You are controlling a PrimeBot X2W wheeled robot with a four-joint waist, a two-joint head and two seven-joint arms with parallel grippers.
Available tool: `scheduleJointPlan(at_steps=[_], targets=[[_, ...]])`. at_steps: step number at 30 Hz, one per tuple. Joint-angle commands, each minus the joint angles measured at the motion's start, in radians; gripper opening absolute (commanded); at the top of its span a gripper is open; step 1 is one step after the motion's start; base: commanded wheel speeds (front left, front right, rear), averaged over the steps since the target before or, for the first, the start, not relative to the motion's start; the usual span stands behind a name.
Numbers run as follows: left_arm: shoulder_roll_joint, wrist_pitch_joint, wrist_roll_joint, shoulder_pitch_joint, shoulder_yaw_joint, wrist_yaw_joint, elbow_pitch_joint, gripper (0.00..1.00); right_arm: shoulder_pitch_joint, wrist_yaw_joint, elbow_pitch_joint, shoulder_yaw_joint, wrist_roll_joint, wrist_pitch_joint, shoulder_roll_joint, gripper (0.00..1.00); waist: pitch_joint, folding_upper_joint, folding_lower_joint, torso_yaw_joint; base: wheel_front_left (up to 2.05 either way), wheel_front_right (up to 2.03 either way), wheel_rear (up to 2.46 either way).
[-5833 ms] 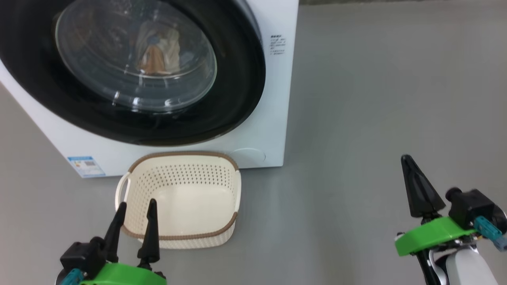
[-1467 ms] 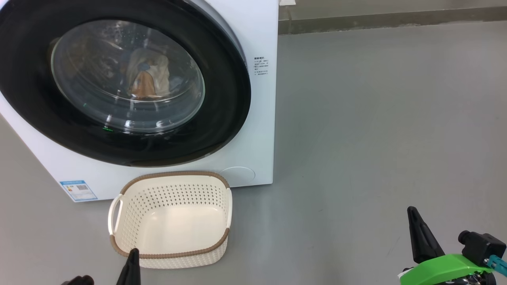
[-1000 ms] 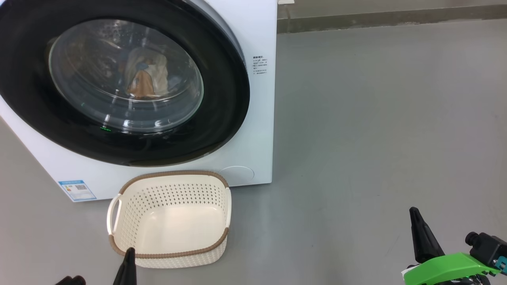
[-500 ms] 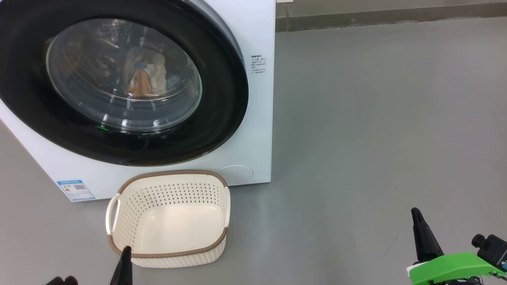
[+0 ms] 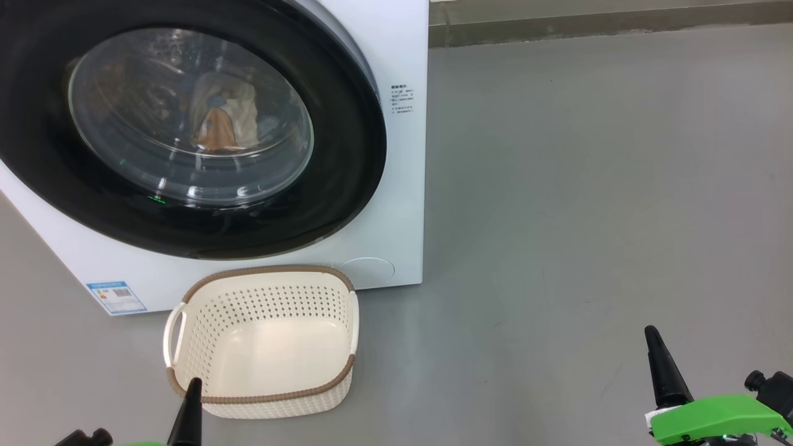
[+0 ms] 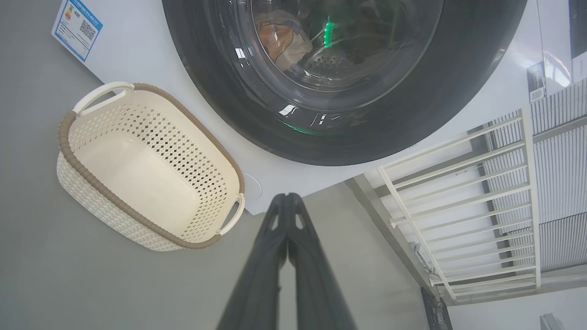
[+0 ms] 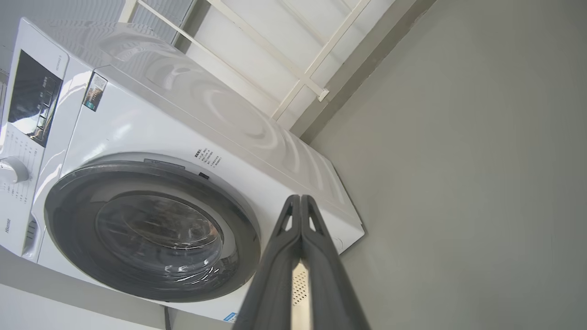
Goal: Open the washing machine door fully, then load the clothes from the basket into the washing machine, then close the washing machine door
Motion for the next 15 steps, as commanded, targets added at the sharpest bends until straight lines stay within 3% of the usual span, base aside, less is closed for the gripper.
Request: scheduleJointPlan(at_steps=[1, 15], targets=[[0.017, 0.010, -0.027, -0.047, 0.027, -0.002, -0.029, 0.00, -0.043, -0.003, -0.026, 0.012, 0.039, 0.009, -0.010, 0.00, 0.000, 0.0000, -0.0001, 0.000, 0.00, 0.00, 0.00], [0.019, 0.051, -0.158, -0.061, 0.051, -0.002, -0.031, 0.00, -0.048, -0.004, -0.026, 0.013, 0.204, 0.050, -0.011, 0.00, 0.004, 0.0000, -0.0001, -0.004, 0.00, 0.00, 0.00]])
